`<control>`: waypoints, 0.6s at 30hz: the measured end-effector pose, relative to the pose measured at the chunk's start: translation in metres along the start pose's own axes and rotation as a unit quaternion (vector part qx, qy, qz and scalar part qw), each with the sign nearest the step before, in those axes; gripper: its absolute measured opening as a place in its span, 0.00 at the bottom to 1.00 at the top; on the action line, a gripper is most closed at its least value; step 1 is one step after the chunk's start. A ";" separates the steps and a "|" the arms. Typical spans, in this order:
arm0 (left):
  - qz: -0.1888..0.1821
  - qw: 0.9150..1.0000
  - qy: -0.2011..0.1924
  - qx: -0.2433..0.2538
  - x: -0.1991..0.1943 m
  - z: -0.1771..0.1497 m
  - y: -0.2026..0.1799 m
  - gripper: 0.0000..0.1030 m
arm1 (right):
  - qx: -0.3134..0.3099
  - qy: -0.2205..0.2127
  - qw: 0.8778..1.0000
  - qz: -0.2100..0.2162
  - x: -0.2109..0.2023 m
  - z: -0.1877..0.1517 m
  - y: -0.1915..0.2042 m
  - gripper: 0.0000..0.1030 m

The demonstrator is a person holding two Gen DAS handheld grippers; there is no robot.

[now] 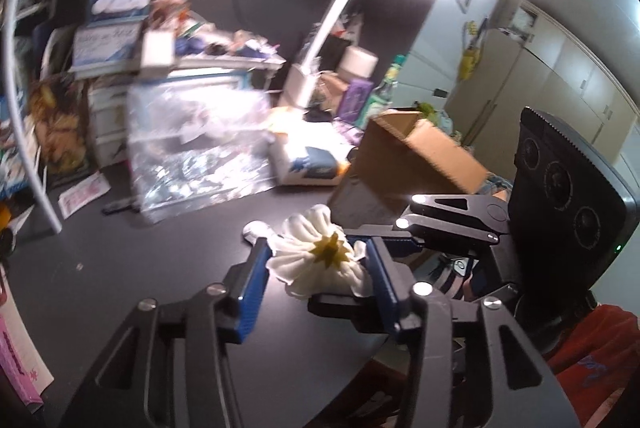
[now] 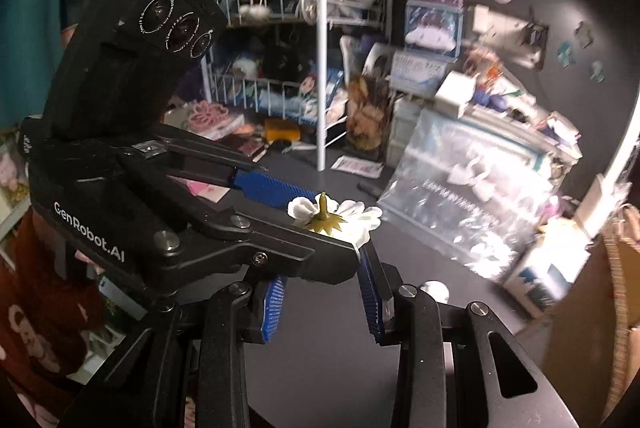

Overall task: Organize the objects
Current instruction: 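Carry the white flower into the cardboard box and open the right gripper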

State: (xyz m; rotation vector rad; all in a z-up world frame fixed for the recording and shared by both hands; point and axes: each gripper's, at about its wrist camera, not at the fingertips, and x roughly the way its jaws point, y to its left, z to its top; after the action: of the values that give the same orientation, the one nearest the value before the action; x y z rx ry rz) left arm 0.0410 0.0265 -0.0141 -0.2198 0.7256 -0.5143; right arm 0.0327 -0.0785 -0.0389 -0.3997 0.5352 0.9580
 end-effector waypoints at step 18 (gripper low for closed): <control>-0.058 0.994 0.022 0.092 0.075 0.085 -0.100 0.38 | 0.058 -0.018 0.993 -0.098 -0.099 -0.009 -0.086 0.28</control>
State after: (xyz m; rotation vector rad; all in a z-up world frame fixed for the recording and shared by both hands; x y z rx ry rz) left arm 0.1093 -0.0962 0.0409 -0.0780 0.7072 -0.6950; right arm 0.0577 -0.1933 0.0194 -0.3238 0.5053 0.7407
